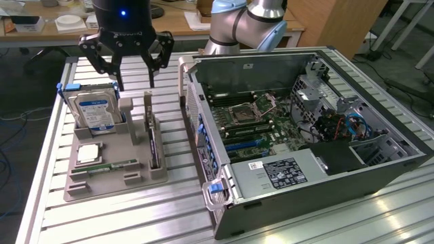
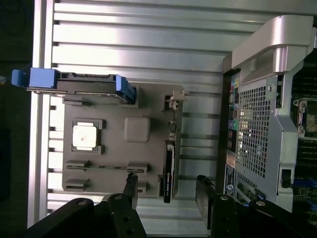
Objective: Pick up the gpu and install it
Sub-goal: 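Pick up the gpu and move the gpu toward the slot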
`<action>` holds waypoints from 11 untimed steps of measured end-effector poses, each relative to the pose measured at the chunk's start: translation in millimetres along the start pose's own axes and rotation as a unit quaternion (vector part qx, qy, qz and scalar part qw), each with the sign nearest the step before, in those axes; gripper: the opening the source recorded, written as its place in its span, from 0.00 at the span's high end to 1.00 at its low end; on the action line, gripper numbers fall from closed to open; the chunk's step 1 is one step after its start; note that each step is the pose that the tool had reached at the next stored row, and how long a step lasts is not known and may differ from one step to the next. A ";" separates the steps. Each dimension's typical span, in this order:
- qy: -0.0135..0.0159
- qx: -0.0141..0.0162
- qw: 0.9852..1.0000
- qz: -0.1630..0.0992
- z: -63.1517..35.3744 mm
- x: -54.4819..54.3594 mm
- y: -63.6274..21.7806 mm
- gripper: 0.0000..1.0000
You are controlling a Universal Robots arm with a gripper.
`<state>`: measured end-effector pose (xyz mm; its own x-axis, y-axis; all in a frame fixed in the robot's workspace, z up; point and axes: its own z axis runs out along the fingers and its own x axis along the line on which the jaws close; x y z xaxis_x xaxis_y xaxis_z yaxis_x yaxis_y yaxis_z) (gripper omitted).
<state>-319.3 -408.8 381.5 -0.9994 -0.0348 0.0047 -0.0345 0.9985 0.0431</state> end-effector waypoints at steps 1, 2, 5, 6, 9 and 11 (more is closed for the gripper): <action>0.000 0.000 1.000 0.000 0.3 0.0 -0.1 0.41; 0.000 0.000 1.000 -0.001 0.7 0.0 -0.2 0.41; 0.000 0.000 1.000 -0.001 1.9 0.0 -0.8 0.41; 0.000 0.000 1.000 -0.002 2.4 0.0 -1.0 0.41; 0.000 0.000 1.000 -0.003 3.6 0.0 -1.6 0.41; 0.000 0.000 1.000 -0.003 4.4 0.0 -1.9 0.41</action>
<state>-319.2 -410.5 377.0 -0.9992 -0.0408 0.0046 -0.0405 0.9982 0.0433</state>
